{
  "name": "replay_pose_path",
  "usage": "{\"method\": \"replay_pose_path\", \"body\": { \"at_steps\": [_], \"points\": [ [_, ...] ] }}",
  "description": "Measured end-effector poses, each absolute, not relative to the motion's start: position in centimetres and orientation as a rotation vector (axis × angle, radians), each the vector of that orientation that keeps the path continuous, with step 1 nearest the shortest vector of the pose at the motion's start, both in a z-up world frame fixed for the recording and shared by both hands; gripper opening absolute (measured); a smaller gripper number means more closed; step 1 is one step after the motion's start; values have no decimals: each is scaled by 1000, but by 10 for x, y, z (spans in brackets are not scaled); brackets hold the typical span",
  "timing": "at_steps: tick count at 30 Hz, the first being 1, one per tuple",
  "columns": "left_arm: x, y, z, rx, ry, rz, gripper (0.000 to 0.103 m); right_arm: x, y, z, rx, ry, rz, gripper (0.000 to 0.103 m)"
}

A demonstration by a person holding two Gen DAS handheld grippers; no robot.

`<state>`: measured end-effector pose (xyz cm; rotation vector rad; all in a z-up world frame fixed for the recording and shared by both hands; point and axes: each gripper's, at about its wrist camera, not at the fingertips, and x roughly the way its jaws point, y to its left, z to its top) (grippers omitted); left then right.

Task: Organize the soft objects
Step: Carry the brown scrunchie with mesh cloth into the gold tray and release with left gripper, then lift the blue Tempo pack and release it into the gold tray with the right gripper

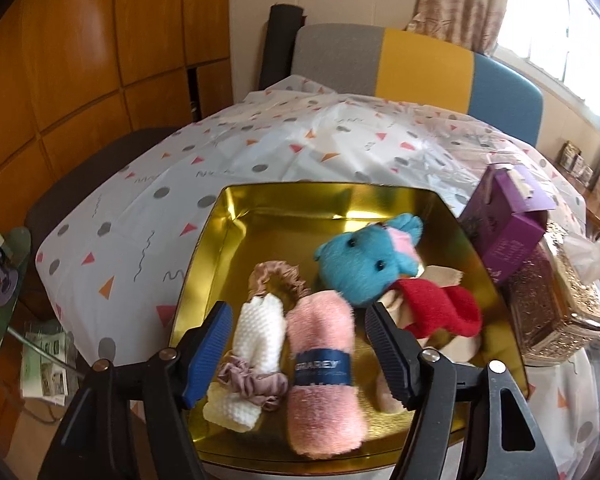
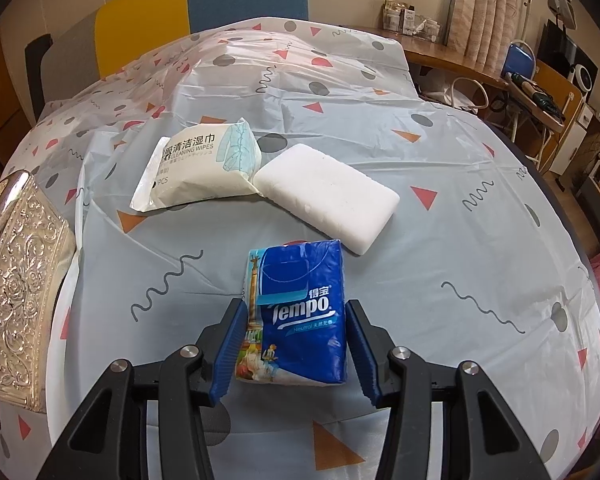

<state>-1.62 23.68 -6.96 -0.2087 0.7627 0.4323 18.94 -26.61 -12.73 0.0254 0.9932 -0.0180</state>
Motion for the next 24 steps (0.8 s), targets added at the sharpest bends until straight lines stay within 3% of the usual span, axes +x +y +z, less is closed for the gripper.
{"method": "replay_pose_path", "body": {
  "at_steps": [20,24],
  "points": [
    [-9,186,-65,-107,780,324,75,192,-265,-127,30,988,-27,49],
    [-8,179,-66,-93,783,306,75,192,-268,-124,75,988,-17,45]
  ]
}}
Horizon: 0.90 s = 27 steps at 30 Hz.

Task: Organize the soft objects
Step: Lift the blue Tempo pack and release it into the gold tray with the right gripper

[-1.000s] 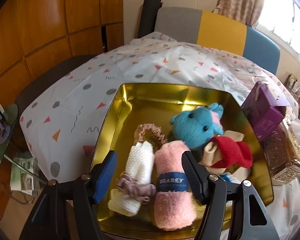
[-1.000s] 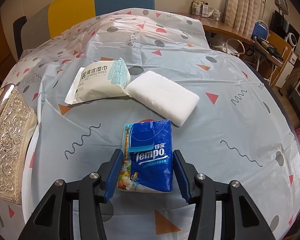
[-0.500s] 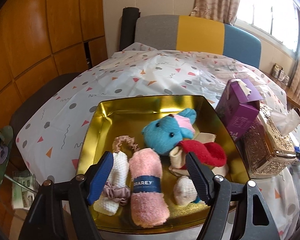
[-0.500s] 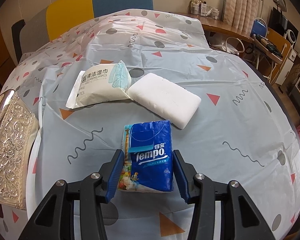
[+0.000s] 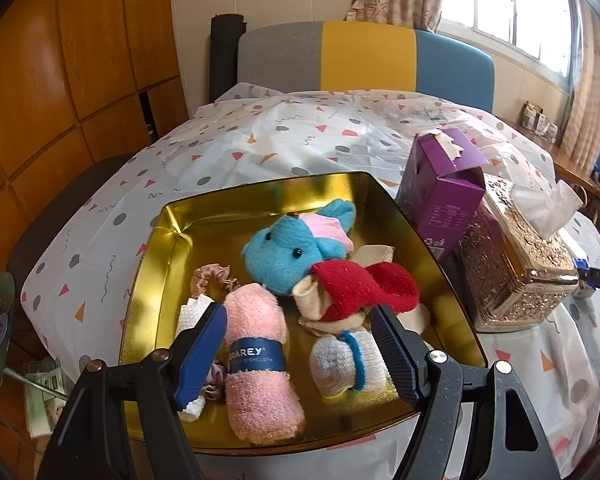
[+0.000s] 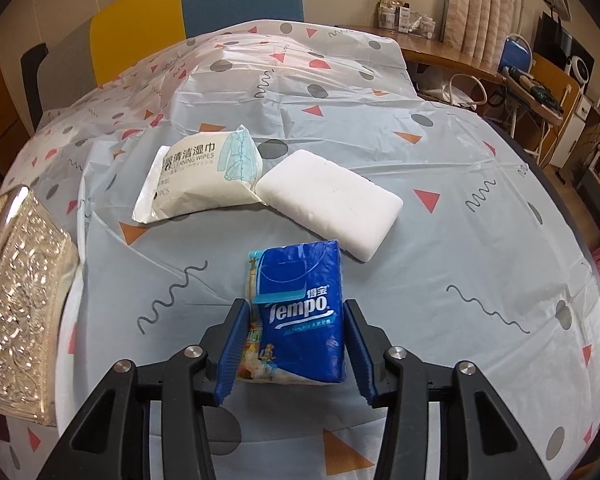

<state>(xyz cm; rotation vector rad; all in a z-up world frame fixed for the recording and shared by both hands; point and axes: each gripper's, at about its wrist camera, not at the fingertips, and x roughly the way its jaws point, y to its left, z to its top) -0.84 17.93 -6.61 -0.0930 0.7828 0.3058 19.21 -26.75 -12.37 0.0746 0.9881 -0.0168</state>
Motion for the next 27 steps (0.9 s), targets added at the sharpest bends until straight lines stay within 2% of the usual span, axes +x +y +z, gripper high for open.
{"method": "replay_pose_path", "body": {
  "at_steps": [4,8,13,21,27],
  "points": [
    [-8,177,-67,-92,786,290,75,193,-272,-124,138,1003,-3,43],
    [-9,176,-67,-101,781,272,75,194,-271,-118,187,1008,7,34],
    [-12,182,-68,-121,779,262,75,199,-264,-104,205,994,8,32],
    [-16,196,-66,-164,766,281,76,219,-231,-42,200,895,63,32],
    [-23,214,-61,-192,750,331,78,235,-156,21,128,801,201,32]
  ]
}}
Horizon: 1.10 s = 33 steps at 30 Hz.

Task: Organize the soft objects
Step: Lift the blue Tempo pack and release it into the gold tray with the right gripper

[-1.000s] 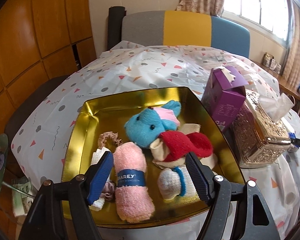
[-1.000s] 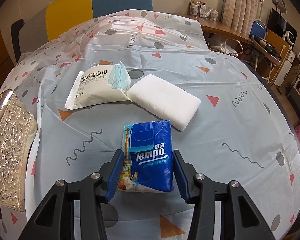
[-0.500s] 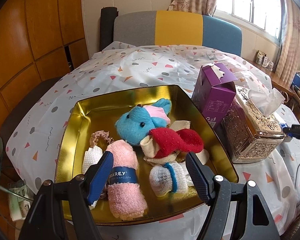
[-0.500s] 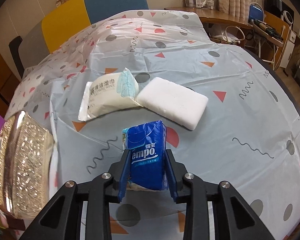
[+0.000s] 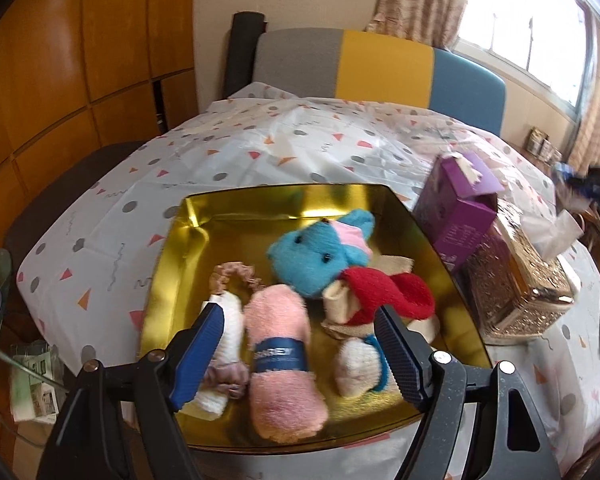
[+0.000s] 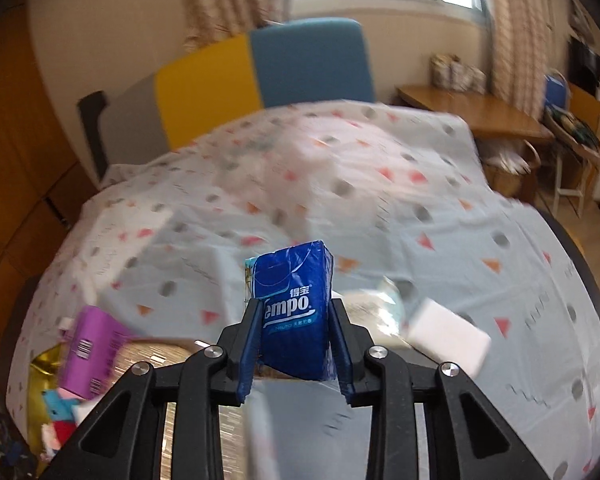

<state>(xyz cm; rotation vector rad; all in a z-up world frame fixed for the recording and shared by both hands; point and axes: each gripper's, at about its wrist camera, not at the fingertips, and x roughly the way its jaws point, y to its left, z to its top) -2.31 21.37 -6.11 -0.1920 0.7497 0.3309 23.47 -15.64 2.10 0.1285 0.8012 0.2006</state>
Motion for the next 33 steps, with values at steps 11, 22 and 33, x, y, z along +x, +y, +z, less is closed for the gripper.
{"method": "replay_pose_path", "body": {
  "at_steps": [11,22,33],
  "points": [
    [-47,255,-54,-238,711,456,84,165,55,50,-79,764,712,33],
    [-55,266,-55,-257,697,494,88,95,135,-54,-275,963,869,34],
    [-54,259,-55,-243,702,482,88,79,129,-61,-249,971,889,47]
  ]
}}
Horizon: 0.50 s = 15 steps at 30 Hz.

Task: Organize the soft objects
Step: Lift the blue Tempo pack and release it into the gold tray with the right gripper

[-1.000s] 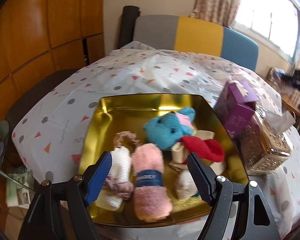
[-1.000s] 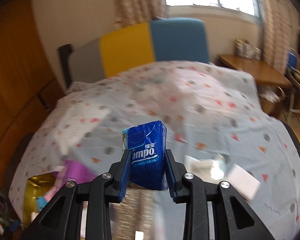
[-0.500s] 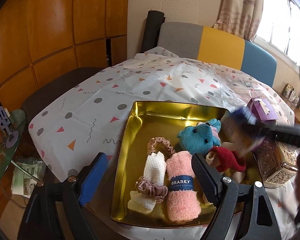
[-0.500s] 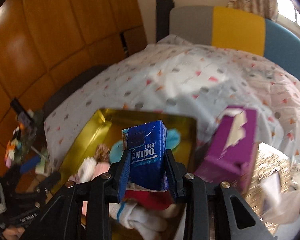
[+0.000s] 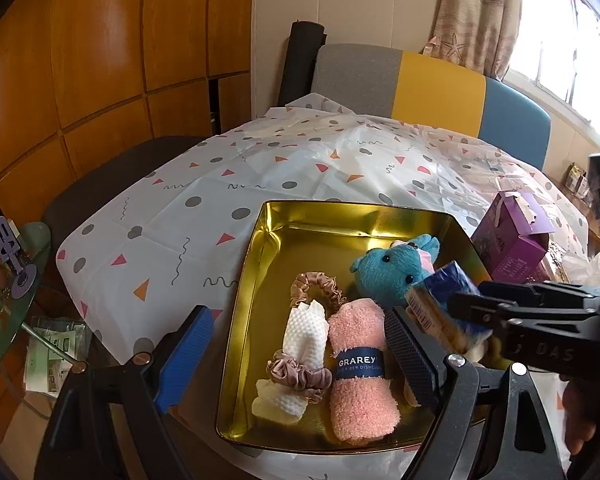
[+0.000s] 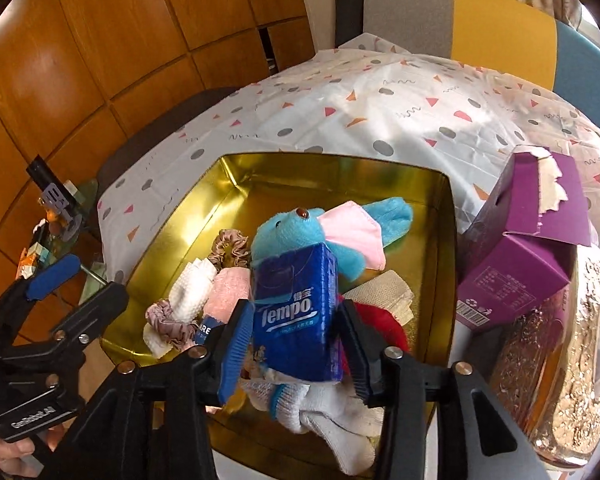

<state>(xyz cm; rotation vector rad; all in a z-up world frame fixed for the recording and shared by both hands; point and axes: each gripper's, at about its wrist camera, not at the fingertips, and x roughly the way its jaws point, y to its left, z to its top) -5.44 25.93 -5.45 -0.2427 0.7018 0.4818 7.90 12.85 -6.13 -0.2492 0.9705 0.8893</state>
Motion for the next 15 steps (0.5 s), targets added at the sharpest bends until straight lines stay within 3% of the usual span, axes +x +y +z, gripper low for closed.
{"method": "replay_pose_path", "body": {
  "at_steps": [5,15],
  "points": [
    [-54,255,-53,-230,703,480,88,80,123,-47,-198,930,899,62],
    [-52,246,-47,-210,695,465,88,69,81,-14,-228,769,798,62]
  ]
}}
